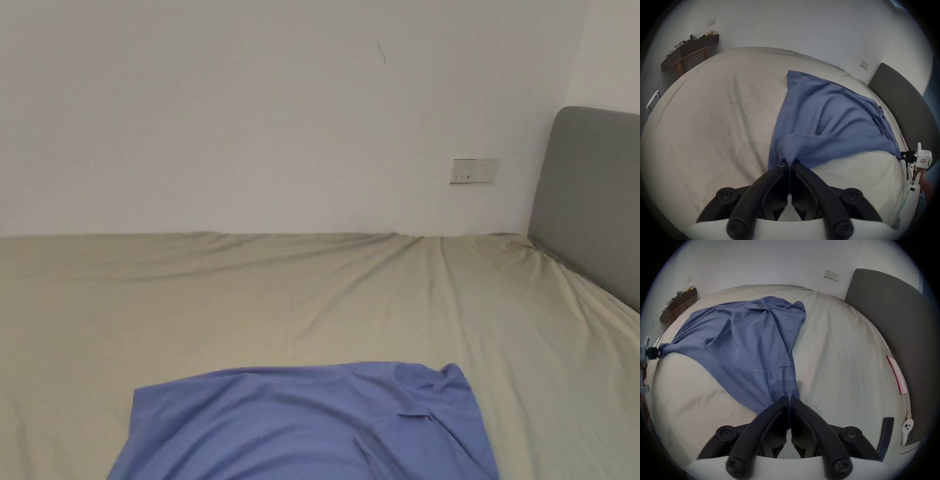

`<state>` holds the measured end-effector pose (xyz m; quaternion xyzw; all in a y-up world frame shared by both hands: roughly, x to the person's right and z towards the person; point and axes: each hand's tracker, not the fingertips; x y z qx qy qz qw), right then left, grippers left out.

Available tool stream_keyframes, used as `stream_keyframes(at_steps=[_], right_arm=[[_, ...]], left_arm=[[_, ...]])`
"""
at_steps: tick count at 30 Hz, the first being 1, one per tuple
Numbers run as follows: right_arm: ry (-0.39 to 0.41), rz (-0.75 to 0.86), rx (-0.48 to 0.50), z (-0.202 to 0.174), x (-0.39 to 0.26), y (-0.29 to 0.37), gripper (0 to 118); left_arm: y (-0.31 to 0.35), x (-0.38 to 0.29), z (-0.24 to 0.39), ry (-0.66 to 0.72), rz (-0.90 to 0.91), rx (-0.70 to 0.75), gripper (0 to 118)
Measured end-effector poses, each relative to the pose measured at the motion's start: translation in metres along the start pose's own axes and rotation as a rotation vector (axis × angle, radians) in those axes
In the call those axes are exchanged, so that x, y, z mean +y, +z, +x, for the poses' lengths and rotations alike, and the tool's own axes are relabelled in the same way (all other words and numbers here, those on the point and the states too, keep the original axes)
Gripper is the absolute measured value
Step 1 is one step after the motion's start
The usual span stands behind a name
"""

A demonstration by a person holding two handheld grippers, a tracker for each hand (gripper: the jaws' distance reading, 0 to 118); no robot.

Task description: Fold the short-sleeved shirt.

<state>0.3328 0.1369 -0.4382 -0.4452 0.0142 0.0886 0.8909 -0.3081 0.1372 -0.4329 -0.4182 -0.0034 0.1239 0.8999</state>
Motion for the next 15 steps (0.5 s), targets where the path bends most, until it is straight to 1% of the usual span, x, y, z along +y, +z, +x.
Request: stream_keyframes(at_steps=[1, 3, 5, 6, 7, 8, 9, 10, 15], right_arm=[[0.004, -0.007, 0.008, 0.008, -0.007, 0.009, 4], [-0.020, -0.029, 0.051, 0.021, -0.023, 0.026, 4], [-0.015, -0.036, 0.067, 0.027, -0.045, 0.043, 4], [0.006, -0.057, 0.086, 0.025, -0.056, 0.050, 4], [0.035, -0.062, 0.069, 0.022, -0.070, 0.058, 4], [0.062, -0.077, 0.078, 0.019, -0.082, 0.064, 4], [0.061, -0.086, 0.088, 0.018, -0.097, 0.071, 4], [0.056, -0.083, 0.081, 0.016, -0.110, 0.079, 4], [0.071, -0.129, 0.124, 0.018, -0.164, 0.117, 4]], left_arm=[[0.010, -0.002, -0.009, 0.012, 0.001, -0.008, 0], [0.031, -0.010, -0.009, 0.011, -0.015, -0.009, 0], [0.047, -0.027, -0.012, -0.006, -0.051, -0.019, 0], [0.057, -0.039, -0.007, -0.025, -0.075, -0.035, 0], [0.068, -0.053, -0.003, -0.065, -0.096, -0.024, 0], [0.076, -0.064, -0.001, -0.099, -0.108, -0.017, 0], [0.085, -0.077, -0.001, -0.140, -0.122, -0.020, 0], [0.094, -0.091, 0.001, -0.153, -0.138, -0.011, 0], [0.132, -0.132, -0.014, -0.110, -0.200, -0.030, 0]])
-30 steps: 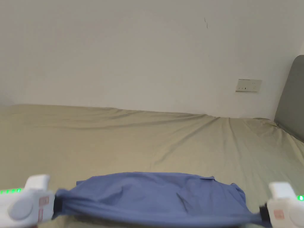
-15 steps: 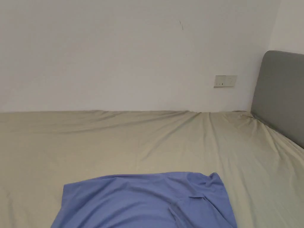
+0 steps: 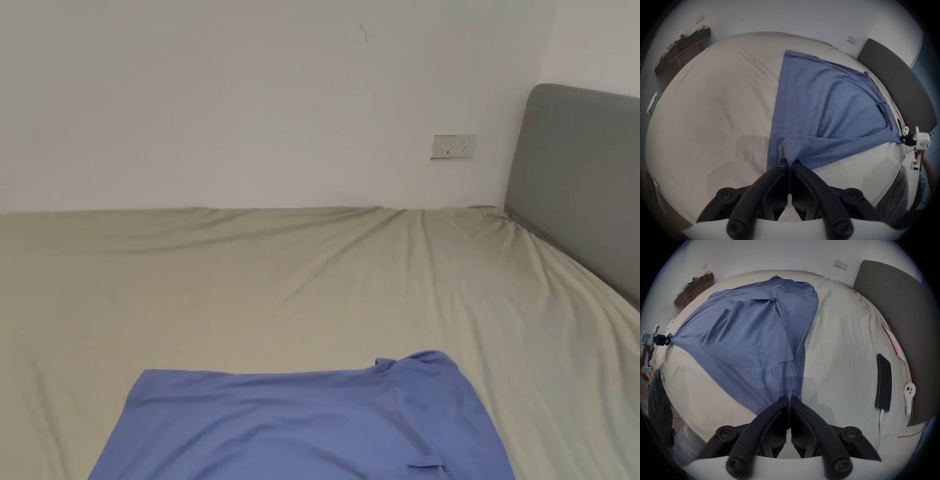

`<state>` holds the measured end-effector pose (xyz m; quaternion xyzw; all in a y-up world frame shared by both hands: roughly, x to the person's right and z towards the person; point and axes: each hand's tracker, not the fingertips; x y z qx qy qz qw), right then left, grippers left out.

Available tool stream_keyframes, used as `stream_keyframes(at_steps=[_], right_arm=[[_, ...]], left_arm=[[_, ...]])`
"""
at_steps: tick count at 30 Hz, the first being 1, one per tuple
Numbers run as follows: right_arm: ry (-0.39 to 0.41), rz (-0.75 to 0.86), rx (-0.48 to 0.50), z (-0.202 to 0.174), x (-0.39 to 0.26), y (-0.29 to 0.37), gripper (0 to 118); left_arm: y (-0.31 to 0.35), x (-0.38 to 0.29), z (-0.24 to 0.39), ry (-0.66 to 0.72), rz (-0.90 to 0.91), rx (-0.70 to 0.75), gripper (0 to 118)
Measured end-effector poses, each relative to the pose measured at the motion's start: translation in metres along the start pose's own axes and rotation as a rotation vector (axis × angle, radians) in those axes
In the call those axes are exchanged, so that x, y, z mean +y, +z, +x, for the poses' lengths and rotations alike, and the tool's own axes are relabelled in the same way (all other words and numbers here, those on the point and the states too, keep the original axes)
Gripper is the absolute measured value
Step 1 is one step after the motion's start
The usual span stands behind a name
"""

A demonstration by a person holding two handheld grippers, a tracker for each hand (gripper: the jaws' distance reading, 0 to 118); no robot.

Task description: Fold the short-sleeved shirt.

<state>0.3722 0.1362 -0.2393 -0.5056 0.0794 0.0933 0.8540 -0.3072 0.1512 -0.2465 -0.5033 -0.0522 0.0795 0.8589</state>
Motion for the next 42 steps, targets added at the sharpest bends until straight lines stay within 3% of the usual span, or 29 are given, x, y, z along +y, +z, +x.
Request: stream_keyframes(at_steps=[7, 10, 12, 15, 20, 21, 22, 23, 24, 25, 26, 27, 28, 34, 38, 42], right_arm=[[0.026, -0.018, 0.033, -0.006, -0.044, 0.034, 4], [-0.061, -0.020, 0.061, -0.001, -0.049, 0.035, 4], [-0.045, -0.032, 0.058, -0.004, -0.051, 0.035, 4], [0.040, -0.036, 0.016, -0.011, -0.053, 0.029, 4], [-0.009, -0.043, 0.009, -0.016, -0.052, 0.017, 4], [-0.015, -0.045, 0.011, -0.014, -0.053, 0.017, 5], [-0.018, -0.042, 0.010, -0.014, -0.054, 0.018, 8], [-0.017, -0.038, 0.008, -0.015, -0.055, 0.018, 17], [-0.017, -0.036, 0.004, -0.016, -0.055, 0.021, 45], [-0.013, -0.031, -0.012, -0.019, -0.053, 0.027, 72], [-0.003, -0.024, -0.046, -0.020, -0.051, 0.033, 72], [0.007, -0.005, -0.077, -0.020, -0.049, 0.043, 78], [-0.010, 0.043, -0.049, -0.018, -0.049, 0.057, 86], [-0.228, 0.401, -0.061, -0.011, -0.050, 0.122, 93], [-0.229, 0.304, -0.037, -0.013, -0.054, 0.104, 98], [-0.169, 0.204, -0.023, -0.025, -0.061, 0.070, 98]], left_arm=[[0.032, -0.038, -0.009, 0.075, -0.001, -0.035, 0], [0.033, -0.046, -0.010, 0.094, -0.012, -0.050, 0], [0.036, -0.049, -0.007, 0.111, -0.027, -0.055, 0], [0.041, -0.056, -0.002, 0.073, -0.015, -0.046, 0], [0.020, -0.063, -0.002, 0.079, -0.060, -0.024, 0], [0.020, -0.062, -0.001, 0.080, -0.058, -0.024, 4], [0.020, -0.061, 0.000, 0.081, -0.055, -0.024, 19], [0.022, -0.060, 0.002, 0.081, -0.050, -0.023, 47], [0.025, -0.059, 0.003, 0.079, -0.043, -0.022, 95], [0.030, -0.057, 0.003, 0.069, -0.031, 0.005, 117], [0.035, -0.055, 0.002, 0.071, -0.025, 0.009, 117], [0.045, -0.054, -0.001, 0.085, -0.002, -0.017, 118], [0.061, -0.052, -0.004, 0.101, 0.088, -0.080, 117], [0.100, -0.033, 0.000, 0.113, 0.229, 0.013, 118], [0.072, -0.025, 0.008, 0.101, 0.094, 0.027, 118], [0.032, -0.025, 0.008, 0.140, -0.008, -0.030, 112]])
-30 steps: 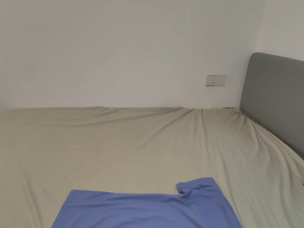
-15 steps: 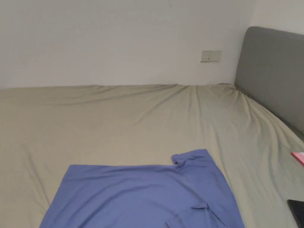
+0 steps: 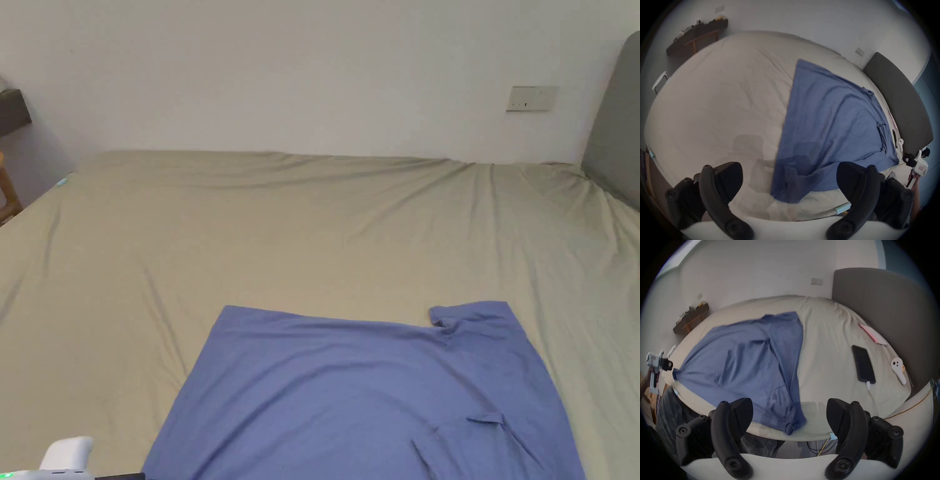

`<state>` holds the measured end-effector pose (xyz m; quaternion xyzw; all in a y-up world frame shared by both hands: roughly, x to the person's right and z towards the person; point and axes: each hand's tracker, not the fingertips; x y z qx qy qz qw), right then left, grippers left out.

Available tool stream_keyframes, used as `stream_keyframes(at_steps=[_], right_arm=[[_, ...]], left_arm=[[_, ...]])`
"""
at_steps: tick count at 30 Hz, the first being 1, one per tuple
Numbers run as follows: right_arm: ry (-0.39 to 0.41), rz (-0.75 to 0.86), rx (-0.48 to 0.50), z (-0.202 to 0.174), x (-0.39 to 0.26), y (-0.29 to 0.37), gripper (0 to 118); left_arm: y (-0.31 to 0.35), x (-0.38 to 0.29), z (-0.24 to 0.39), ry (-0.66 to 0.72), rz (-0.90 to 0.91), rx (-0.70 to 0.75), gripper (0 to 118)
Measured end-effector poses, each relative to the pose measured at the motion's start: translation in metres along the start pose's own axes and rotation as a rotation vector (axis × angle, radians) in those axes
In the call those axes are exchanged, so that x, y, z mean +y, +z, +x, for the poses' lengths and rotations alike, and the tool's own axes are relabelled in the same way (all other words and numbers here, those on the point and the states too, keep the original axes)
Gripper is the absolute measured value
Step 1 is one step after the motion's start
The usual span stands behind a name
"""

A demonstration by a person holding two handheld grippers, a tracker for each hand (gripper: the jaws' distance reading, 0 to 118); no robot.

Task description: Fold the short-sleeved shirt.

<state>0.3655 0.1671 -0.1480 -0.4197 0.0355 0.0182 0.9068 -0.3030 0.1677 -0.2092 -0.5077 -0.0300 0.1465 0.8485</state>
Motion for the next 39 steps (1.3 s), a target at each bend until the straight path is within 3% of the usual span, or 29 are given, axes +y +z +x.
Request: stream_keyframes(at_steps=[3, 5, 7, 8, 9, 11, 12, 13, 15, 16, 17, 18, 21, 29, 34, 39], right_arm=[[-0.026, -0.067, -0.008, 0.000, -0.007, -0.021, 98], [-0.042, -0.077, 0.001, 0.001, -0.011, -0.029, 98], [-0.060, -0.099, 0.020, 0.000, -0.012, -0.037, 98], [-0.072, -0.135, 0.027, -0.001, -0.013, -0.044, 97], [-0.070, -0.171, 0.039, -0.003, -0.015, -0.049, 89], [-0.050, -0.254, 0.042, -0.009, -0.019, -0.058, 82], [-0.029, -0.184, 0.004, -0.012, -0.020, -0.054, 70], [-0.045, -0.193, 0.024, -0.012, -0.016, -0.053, 56], [-0.080, -0.192, 0.041, -0.005, -0.011, -0.049, 49], [-0.104, -0.174, 0.075, -0.001, -0.009, -0.046, 29], [-0.152, -0.160, 0.181, 0.000, -0.007, -0.045, 11], [-0.158, -0.167, 0.138, -0.002, -0.005, -0.044, 11], [-0.029, -0.173, 0.087, -0.012, -0.003, -0.042, 11], [-0.164, -0.118, 0.181, 0.010, 0.005, -0.024, 11], [-0.176, -0.061, 0.204, 0.013, 0.025, -0.014, 11], [-0.187, 0.004, 0.226, 0.023, 0.090, -0.036, 11]], left_arm=[[-0.018, -0.002, 0.007, -0.042, -0.027, 0.025, 102], [-0.033, -0.002, 0.008, -0.129, -0.075, 0.083, 87], [-0.042, -0.006, 0.012, -0.219, -0.098, 0.136, 23], [-0.045, -0.009, 0.015, -0.239, -0.078, 0.118, 9], [-0.047, -0.011, 0.016, -0.235, -0.048, 0.077, 9], [-0.048, -0.010, 0.023, -0.251, -0.063, 0.154, 8], [-0.047, -0.008, 0.023, -0.252, -0.059, 0.144, 7], [-0.045, -0.011, 0.022, -0.254, -0.054, 0.141, 7], [-0.042, -0.007, 0.014, -0.226, -0.059, 0.118, 7], [-0.040, -0.005, 0.009, -0.192, -0.052, 0.095, 7], [-0.037, -0.005, 0.006, -0.162, -0.049, 0.072, 7], [-0.036, -0.004, 0.003, -0.148, -0.046, 0.076, 7], [-0.030, -0.003, -0.002, -0.138, -0.033, 0.058, 7], [-0.021, 0.010, -0.013, -0.071, -0.021, 0.002, 7], [-0.001, 0.029, 0.012, -0.049, 0.052, -0.038, 7], [-0.012, 0.090, 0.032, -0.014, 0.086, -0.076, 7]])
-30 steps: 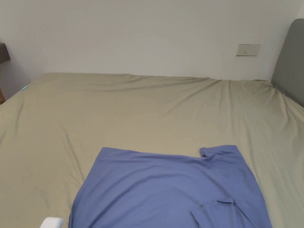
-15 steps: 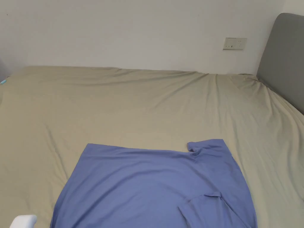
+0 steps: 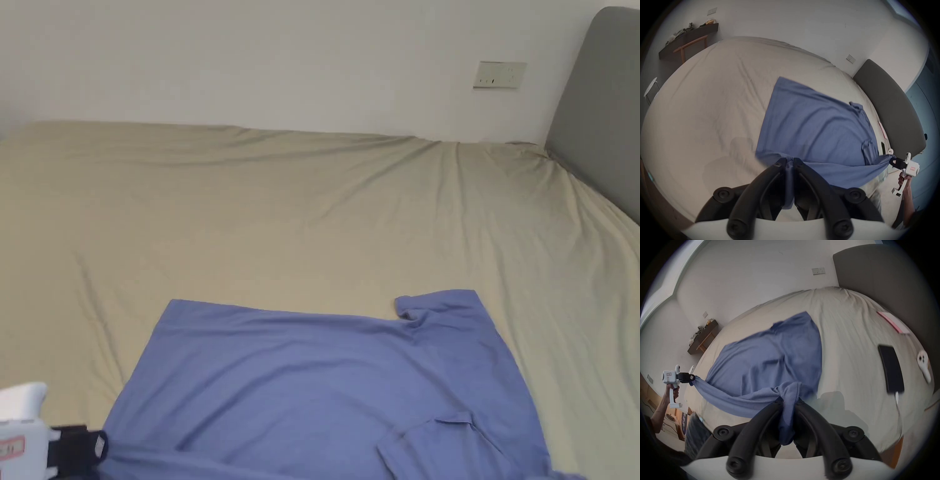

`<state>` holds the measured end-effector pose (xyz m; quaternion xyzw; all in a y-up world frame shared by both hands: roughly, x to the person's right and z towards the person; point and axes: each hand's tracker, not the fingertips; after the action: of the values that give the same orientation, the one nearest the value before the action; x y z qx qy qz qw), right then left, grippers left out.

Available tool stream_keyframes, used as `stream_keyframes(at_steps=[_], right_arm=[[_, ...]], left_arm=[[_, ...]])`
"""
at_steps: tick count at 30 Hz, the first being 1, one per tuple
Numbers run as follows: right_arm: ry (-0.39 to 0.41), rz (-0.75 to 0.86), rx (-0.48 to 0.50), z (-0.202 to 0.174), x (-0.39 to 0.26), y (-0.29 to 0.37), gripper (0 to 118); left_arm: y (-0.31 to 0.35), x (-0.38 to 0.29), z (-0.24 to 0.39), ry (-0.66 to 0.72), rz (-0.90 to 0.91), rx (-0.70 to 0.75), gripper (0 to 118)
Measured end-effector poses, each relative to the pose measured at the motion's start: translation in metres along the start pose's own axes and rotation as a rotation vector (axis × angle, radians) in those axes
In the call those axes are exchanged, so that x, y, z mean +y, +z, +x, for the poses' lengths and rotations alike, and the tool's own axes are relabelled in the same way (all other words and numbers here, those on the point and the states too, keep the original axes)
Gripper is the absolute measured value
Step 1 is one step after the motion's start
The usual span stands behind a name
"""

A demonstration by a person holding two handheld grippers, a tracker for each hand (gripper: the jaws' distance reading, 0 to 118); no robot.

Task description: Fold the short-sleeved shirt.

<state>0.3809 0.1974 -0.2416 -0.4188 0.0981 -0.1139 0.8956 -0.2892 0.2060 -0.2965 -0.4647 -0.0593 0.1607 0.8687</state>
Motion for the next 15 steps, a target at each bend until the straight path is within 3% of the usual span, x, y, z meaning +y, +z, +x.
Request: stream_keyframes(at_steps=[3, 7, 15], right_arm=[[0.003, 0.008, -0.002, 0.005, 0.048, -0.030, 11], [0.052, -0.014, -0.041, 0.009, 0.097, -0.088, 11], [0.067, -0.170, -0.136, 0.027, 0.096, -0.187, 11]], left_arm=[[-0.026, 0.044, 0.009, 0.010, 0.016, 0.008, 7], [-0.081, 0.090, 0.005, 0.126, -0.026, 0.000, 7], [-0.158, 0.094, 0.006, 0.075, -0.084, 0.128, 10]])
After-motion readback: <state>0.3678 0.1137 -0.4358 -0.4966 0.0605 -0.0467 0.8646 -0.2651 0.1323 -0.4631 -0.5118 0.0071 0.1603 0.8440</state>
